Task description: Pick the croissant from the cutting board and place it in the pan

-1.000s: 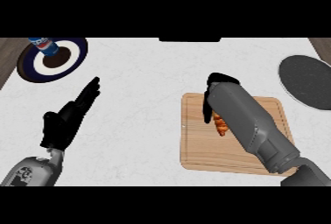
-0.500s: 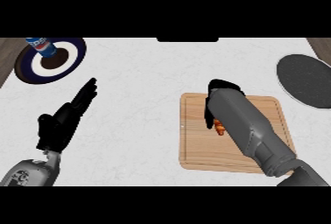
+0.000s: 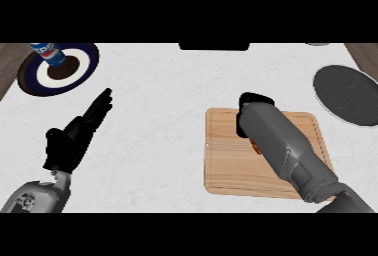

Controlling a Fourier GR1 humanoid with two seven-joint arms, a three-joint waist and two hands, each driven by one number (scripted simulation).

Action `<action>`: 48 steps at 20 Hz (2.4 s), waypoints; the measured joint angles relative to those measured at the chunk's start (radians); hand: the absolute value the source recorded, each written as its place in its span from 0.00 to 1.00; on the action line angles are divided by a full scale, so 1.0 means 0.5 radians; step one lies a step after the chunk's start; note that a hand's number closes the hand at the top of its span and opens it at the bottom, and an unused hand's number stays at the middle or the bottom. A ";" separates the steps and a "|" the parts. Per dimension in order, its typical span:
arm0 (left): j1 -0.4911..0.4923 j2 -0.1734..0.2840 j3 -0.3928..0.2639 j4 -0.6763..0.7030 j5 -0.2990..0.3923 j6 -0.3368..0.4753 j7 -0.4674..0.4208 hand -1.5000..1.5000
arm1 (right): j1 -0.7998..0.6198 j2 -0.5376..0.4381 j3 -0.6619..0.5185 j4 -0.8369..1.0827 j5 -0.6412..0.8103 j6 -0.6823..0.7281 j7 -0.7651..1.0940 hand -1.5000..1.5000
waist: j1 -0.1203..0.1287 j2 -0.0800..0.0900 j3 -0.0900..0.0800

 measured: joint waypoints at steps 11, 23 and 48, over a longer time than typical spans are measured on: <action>0.037 -0.025 0.058 -0.005 -0.030 -0.016 0.033 0.50 | 0.108 -0.024 0.089 -0.268 0.160 -0.042 -0.237 1.00 | -0.063 -0.012 0.006; 0.191 0.005 0.163 0.028 -0.019 0.056 0.032 0.50 | 0.369 -0.403 0.214 -1.382 0.225 -0.511 -1.456 1.00 | -0.322 -0.107 0.037; 0.056 -0.105 0.085 -0.061 -0.111 -0.061 0.030 0.50 | 1.576 -1.256 -1.044 -1.848 -0.493 -1.002 -2.815 1.00 | -0.020 0.041 0.029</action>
